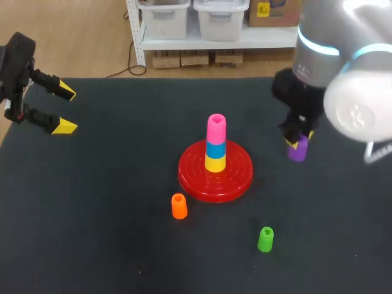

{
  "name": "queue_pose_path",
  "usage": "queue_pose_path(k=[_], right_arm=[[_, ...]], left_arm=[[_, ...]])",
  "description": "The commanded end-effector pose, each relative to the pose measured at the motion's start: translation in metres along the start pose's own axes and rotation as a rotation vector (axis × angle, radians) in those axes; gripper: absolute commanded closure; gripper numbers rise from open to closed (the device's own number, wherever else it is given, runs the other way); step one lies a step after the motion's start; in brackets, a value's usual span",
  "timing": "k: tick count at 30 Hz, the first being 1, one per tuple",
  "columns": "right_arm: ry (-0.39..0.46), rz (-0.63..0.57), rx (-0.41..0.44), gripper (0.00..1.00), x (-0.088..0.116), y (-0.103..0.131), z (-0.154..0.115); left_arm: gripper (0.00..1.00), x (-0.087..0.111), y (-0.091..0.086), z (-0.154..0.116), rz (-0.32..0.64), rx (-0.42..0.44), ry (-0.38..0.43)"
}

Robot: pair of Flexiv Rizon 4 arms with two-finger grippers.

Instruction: Pick up and stack the cylinders on the red base in this order: pink,purple,orange,green

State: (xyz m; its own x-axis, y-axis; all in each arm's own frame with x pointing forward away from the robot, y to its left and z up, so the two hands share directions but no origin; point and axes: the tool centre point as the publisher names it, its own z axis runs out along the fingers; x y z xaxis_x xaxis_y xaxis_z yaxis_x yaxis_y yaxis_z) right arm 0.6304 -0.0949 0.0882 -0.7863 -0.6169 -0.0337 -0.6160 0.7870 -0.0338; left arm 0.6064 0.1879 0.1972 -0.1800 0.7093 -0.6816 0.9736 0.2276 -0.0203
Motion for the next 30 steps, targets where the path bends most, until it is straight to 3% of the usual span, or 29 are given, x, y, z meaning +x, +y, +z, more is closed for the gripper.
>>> queue_pose_path(k=[1, 7, 13, 20, 30], right_arm=[[0.048, -0.031, 0.011, 1.0, -0.023, 0.009, -0.063], [0.016, -0.147, 0.04, 1.0, -0.067, 0.041, -0.115], [0.013, -0.252, 0.029, 1.0, -0.101, 0.08, -0.132], [0.02, -0.33, 0.025, 1.0, -0.11, 0.113, -0.132], [0.048, -0.35, 0.003, 1.0, -0.109, 0.125, -0.111]], left_arm=[[0.0, 0.002, 0.0, 0.0, 0.004, -0.001, -0.005], [0.0, 0.002, 0.0, 0.0, 0.004, -0.001, -0.005], [0.0, 0.002, 0.0, 0.0, 0.004, -0.001, -0.005], [0.0, 0.002, 0.0, 0.0, 0.004, -0.001, -0.005], [0.0, 0.002, 0.0, 0.0, 0.004, -0.001, -0.005]])
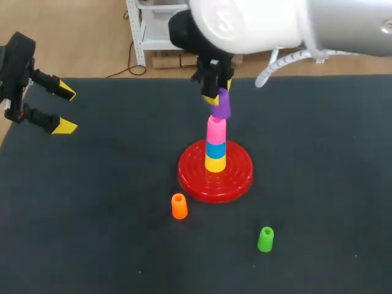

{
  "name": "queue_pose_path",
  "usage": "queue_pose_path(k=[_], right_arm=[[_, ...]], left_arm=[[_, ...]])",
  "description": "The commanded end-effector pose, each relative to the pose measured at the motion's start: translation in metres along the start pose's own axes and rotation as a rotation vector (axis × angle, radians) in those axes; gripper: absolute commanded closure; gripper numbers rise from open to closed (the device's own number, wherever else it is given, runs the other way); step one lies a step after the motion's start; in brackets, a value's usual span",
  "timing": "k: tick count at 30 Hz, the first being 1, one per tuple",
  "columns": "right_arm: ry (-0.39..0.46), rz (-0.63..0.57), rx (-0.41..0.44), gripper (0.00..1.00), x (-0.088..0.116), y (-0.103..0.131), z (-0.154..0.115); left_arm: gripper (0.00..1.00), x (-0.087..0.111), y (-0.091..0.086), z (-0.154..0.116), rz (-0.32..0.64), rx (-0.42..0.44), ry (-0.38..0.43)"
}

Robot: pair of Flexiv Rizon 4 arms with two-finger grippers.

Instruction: Pick up and stack the cylinders on the red base in this order: pink,purple,orange,green

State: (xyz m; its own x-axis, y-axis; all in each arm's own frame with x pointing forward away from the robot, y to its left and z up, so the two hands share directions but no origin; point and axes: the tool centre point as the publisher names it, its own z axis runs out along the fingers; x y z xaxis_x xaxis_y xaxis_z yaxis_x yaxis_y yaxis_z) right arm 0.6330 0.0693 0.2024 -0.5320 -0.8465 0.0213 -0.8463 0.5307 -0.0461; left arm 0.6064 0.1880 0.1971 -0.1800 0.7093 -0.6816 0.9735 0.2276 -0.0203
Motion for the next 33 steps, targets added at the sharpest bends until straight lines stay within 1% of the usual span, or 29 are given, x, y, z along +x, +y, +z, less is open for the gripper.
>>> queue_pose_path(k=[1, 6, 12, 20, 28, 33], right_arm=[[0.006, -0.004, -0.009, 1.0, -0.002, 0.002, 0.004], [0.0, -0.011, -0.021, 1.0, 0.001, 0.007, 0.007], [-0.001, -0.001, -0.02, 1.0, 0.005, 0.004, 0.012], [-0.034, 0.003, -0.029, 1.0, 0.003, 0.003, 0.014], [-0.042, 0.0, -0.023, 1.0, 0.001, 0.003, 0.019], [-0.078, 0.007, -0.021, 1.0, 0.001, 0.002, 0.02]], left_arm=[[0.0, 0.002, 0.0, 0.0, 0.004, -0.001, -0.005], [0.0, 0.002, 0.0, 0.0, 0.004, -0.001, -0.005], [0.0, 0.002, 0.0, 0.0, 0.004, -0.001, -0.005], [0.0, 0.002, 0.0, 0.0, 0.004, -0.001, -0.005], [0.0, 0.002, 0.0, 0.0, 0.004, -0.001, -0.005], [0.0, 0.002, 0.0, 0.0, 0.004, -0.001, -0.005]])
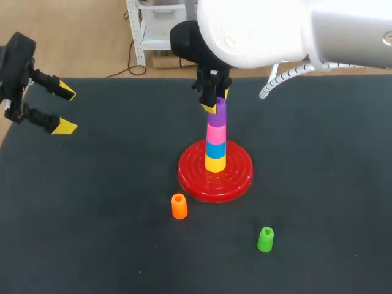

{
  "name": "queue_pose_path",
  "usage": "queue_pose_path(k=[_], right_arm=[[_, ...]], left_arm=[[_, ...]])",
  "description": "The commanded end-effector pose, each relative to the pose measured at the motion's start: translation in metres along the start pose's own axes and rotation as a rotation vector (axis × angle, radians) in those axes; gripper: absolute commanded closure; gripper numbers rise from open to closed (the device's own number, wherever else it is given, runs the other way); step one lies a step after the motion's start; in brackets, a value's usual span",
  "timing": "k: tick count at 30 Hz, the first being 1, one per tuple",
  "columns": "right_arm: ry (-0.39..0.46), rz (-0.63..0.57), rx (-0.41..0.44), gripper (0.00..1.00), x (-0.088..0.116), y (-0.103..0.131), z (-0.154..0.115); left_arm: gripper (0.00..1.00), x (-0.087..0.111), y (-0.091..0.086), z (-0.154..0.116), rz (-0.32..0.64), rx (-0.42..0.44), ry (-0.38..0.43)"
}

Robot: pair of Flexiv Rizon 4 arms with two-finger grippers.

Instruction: Pick up and stack the cylinders on the red base in this order: pink,purple,orange,green

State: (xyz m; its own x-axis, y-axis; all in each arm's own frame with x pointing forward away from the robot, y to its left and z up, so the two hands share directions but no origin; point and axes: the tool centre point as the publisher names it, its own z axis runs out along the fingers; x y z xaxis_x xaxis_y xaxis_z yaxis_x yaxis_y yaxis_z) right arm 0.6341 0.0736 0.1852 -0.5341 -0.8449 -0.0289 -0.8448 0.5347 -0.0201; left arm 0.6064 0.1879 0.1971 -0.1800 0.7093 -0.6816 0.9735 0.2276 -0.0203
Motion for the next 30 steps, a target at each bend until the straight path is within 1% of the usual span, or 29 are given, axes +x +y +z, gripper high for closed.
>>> queue_pose_path(k=[1, 5, 8, 16, 23, 27, 30], right_arm=[[-0.034, 0.002, -0.002, 1.0, 0.006, 0.0, 0.003], [-0.038, 0.001, -0.005, 1.0, 0.007, 0.001, 0.006], [-0.023, 0.0, -0.005, 1.0, 0.008, 0.002, 0.009], [-0.014, 0.005, 0.001, 1.0, 0.01, 0.0, 0.01], [0.012, -0.007, -0.007, 1.0, 0.002, 0.004, 0.018], [0.037, -0.006, -0.007, 1.0, -0.003, 0.002, 0.022], [0.071, -0.009, -0.007, 1.0, -0.005, 0.0, 0.025]], left_arm=[[0.0, 0.002, 0.0, 0.0, 0.004, -0.001, -0.005], [0.0, 0.002, 0.0, 0.0, 0.004, -0.001, -0.005], [0.0, 0.002, 0.0, 0.0, 0.004, -0.001, -0.005], [0.0, 0.002, 0.0, 0.0, 0.004, -0.001, -0.005], [0.0, 0.002, 0.0, 0.0, 0.004, -0.001, -0.005], [0.0, 0.002, 0.0, 0.0, 0.004, -0.001, -0.005], [0.0, 0.002, 0.0, 0.0, 0.004, -0.001, -0.005]])
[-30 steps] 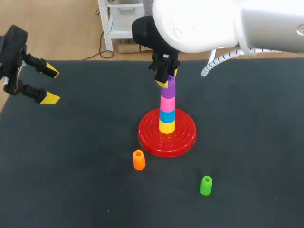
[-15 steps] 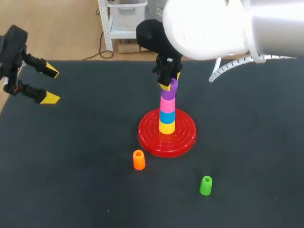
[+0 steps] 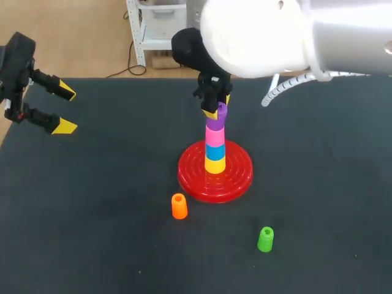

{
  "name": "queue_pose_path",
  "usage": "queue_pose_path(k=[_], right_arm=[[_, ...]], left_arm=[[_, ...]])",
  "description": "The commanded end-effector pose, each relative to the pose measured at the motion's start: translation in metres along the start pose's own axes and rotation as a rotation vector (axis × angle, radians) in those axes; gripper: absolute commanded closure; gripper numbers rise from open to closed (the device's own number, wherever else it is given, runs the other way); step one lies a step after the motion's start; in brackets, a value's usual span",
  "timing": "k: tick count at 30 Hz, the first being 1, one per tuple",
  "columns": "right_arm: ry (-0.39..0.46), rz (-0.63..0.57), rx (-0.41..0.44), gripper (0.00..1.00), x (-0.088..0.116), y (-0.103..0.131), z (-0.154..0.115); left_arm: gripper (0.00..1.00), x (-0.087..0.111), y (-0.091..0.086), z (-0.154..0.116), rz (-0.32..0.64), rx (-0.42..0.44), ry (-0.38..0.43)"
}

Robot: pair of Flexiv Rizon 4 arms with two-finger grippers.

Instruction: Pick up and stack the cylinders on the red base in this order: pink,purple,orange,green

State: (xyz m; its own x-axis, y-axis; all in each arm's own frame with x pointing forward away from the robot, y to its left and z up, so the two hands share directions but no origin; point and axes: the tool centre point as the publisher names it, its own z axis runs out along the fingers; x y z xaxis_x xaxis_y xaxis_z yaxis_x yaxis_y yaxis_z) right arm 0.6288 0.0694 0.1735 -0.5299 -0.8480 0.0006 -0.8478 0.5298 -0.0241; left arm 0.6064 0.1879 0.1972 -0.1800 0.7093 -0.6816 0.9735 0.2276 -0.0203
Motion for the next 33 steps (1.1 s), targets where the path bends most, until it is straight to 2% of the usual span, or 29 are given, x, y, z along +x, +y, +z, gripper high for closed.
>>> queue_pose_path(k=[1, 18, 22, 23, 25, 33], right_arm=[[0.061, -0.006, -0.007, 1.0, -0.012, -0.003, 0.014], [0.125, -0.006, -0.007, 1.0, -0.008, 0.001, 0.025], [0.091, 0.012, 0.005, 1.0, -0.003, 0.004, 0.025], [0.08, 0.016, 0.005, 0.78, -0.002, 0.004, 0.022], [0.055, 0.028, 0.028, 0.0, 0.002, 0.004, 0.014], [-0.05, 0.041, 0.109, 0.0, 0.012, 0.004, -0.036]], left_arm=[[0.0, 0.002, 0.0, 0.0, 0.004, -0.001, -0.005], [0.0, 0.002, 0.0, 0.0, 0.004, -0.001, -0.005], [0.0, 0.002, 0.0, 0.0, 0.004, -0.001, -0.005], [0.0, 0.002, 0.0, 0.0, 0.004, -0.001, -0.005], [0.0, 0.002, 0.0, 0.0, 0.004, -0.001, -0.005], [0.0, 0.002, 0.0, 0.0, 0.004, -0.001, -0.005]])
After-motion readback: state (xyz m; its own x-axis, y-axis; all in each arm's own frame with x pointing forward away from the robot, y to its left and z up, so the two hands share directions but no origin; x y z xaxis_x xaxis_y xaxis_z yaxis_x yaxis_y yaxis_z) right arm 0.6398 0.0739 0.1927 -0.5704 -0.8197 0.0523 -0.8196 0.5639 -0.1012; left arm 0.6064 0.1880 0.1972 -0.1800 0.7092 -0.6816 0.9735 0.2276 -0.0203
